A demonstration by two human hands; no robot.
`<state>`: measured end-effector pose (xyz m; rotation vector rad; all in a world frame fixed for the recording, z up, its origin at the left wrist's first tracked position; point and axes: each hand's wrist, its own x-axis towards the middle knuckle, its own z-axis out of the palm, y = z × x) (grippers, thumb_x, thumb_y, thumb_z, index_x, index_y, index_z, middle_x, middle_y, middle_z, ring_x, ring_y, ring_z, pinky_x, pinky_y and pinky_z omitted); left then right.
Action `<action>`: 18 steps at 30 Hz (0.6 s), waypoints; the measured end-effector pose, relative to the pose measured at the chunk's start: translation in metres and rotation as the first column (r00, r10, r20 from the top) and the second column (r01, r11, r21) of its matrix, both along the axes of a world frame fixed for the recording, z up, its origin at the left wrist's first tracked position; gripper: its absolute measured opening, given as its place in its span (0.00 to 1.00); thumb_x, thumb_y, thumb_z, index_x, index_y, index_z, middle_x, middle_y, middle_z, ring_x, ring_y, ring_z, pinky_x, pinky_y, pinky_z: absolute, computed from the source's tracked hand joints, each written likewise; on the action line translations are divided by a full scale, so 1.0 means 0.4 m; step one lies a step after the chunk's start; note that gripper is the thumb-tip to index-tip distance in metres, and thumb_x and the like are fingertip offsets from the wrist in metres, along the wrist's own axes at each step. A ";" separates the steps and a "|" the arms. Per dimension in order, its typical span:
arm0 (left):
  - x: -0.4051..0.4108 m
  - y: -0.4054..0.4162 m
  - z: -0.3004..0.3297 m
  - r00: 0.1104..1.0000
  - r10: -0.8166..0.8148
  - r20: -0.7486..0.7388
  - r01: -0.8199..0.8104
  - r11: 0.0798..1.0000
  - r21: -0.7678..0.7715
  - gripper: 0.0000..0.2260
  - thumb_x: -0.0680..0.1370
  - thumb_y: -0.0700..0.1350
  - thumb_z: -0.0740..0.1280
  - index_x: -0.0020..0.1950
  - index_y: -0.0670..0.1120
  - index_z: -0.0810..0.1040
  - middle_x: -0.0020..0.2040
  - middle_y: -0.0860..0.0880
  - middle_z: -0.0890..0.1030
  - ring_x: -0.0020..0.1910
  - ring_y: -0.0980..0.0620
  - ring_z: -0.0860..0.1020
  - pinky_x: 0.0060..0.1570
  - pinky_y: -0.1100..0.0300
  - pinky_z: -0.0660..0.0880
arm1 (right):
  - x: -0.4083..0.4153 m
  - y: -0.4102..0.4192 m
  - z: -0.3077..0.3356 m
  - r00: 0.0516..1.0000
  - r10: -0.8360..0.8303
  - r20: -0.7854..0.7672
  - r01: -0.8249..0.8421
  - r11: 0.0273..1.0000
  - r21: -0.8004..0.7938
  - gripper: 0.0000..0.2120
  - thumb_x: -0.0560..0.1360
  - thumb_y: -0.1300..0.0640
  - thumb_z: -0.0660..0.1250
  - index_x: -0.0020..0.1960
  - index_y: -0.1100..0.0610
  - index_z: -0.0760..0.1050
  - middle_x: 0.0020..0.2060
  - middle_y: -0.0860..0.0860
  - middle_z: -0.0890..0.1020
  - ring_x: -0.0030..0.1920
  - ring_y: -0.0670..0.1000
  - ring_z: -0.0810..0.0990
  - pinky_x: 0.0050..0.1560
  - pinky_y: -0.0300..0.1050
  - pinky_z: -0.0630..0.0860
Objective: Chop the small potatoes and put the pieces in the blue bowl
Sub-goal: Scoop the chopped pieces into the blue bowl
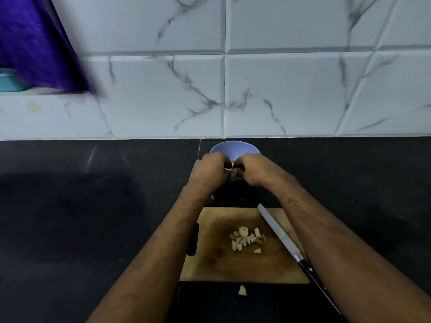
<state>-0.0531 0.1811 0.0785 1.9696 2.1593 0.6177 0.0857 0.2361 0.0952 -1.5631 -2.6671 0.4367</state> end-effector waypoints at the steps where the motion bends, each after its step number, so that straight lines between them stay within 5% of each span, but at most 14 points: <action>1: 0.003 -0.010 -0.003 0.999 -0.010 -0.048 0.011 1.000 0.008 0.08 0.76 0.46 0.70 0.54 0.49 0.84 0.49 0.47 0.84 0.50 0.44 0.81 0.51 0.49 0.78 | 0.005 -0.007 -0.011 1.000 0.006 0.026 -0.007 1.000 0.012 0.07 0.78 0.51 0.65 0.54 0.49 0.79 0.46 0.52 0.82 0.52 0.57 0.78 0.50 0.47 0.70; 3: 0.011 -0.026 -0.006 0.987 -0.011 -0.161 0.022 0.998 0.066 0.07 0.76 0.41 0.67 0.49 0.48 0.84 0.42 0.48 0.81 0.46 0.43 0.79 0.44 0.52 0.73 | 0.017 -0.023 -0.029 0.998 0.043 0.055 -0.048 0.993 0.105 0.08 0.78 0.49 0.64 0.55 0.46 0.77 0.47 0.51 0.83 0.58 0.58 0.73 0.60 0.50 0.66; 7: 0.019 -0.078 0.000 0.961 -0.015 -0.277 0.056 0.989 0.139 0.07 0.74 0.37 0.65 0.41 0.45 0.81 0.36 0.49 0.74 0.42 0.43 0.77 0.37 0.53 0.66 | 0.039 -0.084 -0.028 0.994 0.089 0.059 -0.104 0.936 0.335 0.11 0.79 0.47 0.59 0.53 0.46 0.79 0.46 0.51 0.83 0.51 0.60 0.77 0.54 0.50 0.69; 12: 0.025 -0.230 -0.010 0.993 -0.008 -0.122 0.046 0.948 0.316 0.05 0.75 0.35 0.66 0.45 0.43 0.80 0.44 0.47 0.78 0.47 0.48 0.73 0.36 0.49 0.73 | 0.057 -0.225 -0.011 0.994 0.105 -0.007 -0.095 0.919 0.382 0.10 0.76 0.55 0.60 0.48 0.43 0.77 0.37 0.49 0.79 0.46 0.58 0.75 0.48 0.50 0.69; 18: 0.010 -0.401 -0.030 0.997 0.071 -0.024 -0.060 0.943 0.328 0.09 0.73 0.33 0.68 0.48 0.45 0.80 0.46 0.52 0.78 0.50 0.51 0.72 0.39 0.46 0.76 | 0.033 -0.398 0.020 0.983 0.185 -0.007 -0.172 0.926 0.336 0.15 0.79 0.54 0.54 0.54 0.44 0.78 0.40 0.49 0.78 0.49 0.54 0.76 0.58 0.50 0.69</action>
